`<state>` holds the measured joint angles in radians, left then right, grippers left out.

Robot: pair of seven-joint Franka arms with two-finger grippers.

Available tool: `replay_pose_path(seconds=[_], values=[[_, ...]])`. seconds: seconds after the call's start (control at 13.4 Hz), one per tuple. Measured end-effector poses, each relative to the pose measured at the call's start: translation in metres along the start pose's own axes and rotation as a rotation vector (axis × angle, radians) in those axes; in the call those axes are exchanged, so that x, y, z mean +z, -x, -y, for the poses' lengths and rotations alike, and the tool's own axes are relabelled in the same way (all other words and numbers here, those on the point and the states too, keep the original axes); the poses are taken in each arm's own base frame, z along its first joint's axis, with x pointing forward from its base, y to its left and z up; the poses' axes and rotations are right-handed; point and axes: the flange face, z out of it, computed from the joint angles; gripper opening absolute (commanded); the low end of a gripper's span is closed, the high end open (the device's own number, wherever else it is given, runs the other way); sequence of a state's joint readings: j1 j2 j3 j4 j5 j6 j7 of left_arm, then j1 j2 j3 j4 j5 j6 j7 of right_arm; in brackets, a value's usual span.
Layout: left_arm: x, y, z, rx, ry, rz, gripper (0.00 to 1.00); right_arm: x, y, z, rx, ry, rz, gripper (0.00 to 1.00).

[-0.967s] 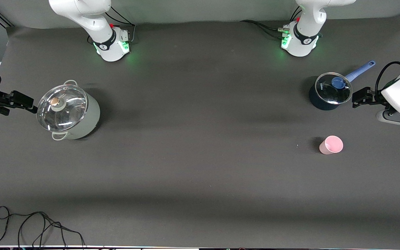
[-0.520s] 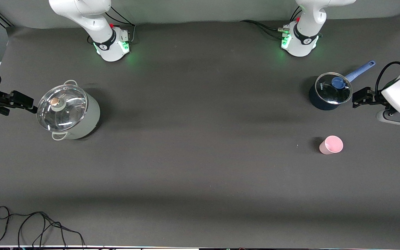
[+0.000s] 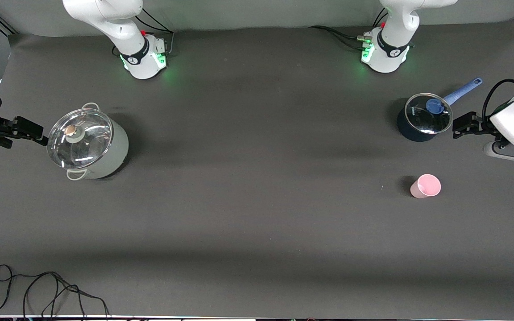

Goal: Transfer pink cup from left to right arm

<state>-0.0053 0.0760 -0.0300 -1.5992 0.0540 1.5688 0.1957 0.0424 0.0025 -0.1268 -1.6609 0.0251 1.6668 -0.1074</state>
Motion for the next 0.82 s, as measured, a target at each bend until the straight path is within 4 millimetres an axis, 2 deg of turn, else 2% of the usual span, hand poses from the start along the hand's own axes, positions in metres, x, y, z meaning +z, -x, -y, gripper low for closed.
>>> replay_pose_path(seconds=[0.22, 0.37, 0.82], values=[[0.0, 0.001, 0.003, 0.002, -0.002, 0.002, 0.98, 0.0, 0.0, 0.0, 0.0, 0.0, -0.001, 1.0], [0.002, 0.005, 0.017, 0.082, 0.001, 0.008, 0.98, 0.0, 0.0, -0.001, 0.001, 0.0, -0.003, 1.0], [0.019, 0.034, 0.13, 0.494, 0.124, -0.089, 0.98, 0.0, 0.0, -0.002, 0.004, 0.0, -0.004, 1.0]])
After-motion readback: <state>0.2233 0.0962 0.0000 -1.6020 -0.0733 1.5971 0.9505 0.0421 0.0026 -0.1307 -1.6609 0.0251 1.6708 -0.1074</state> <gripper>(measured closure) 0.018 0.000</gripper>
